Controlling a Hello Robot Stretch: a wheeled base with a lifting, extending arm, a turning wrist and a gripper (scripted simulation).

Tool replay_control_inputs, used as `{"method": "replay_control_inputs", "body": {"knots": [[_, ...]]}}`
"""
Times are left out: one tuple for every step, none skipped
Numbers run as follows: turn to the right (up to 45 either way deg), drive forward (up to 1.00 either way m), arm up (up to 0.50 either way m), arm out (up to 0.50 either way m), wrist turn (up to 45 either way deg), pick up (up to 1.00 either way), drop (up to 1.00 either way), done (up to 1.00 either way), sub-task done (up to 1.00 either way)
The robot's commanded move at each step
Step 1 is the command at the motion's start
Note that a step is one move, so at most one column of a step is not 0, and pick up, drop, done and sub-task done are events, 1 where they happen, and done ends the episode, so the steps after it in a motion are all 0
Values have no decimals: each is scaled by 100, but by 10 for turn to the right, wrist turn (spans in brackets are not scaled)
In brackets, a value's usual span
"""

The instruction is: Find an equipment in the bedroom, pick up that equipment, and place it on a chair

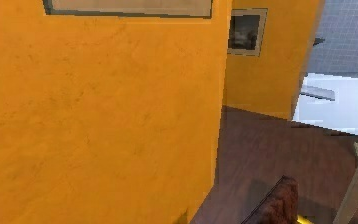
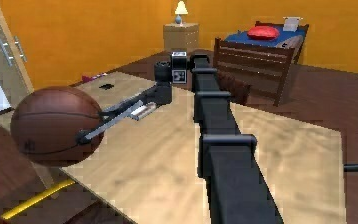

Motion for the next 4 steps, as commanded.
{"method": "replay_control_inputs", "body": {"knots": [[0,0,-36,0,0,0,0,0,0],[0,0,-50,0,0,0,0,0,0],[0,0,0,0,0,0,100,0,0],[0,0,0,-10,0,0,0,0,0]]}}
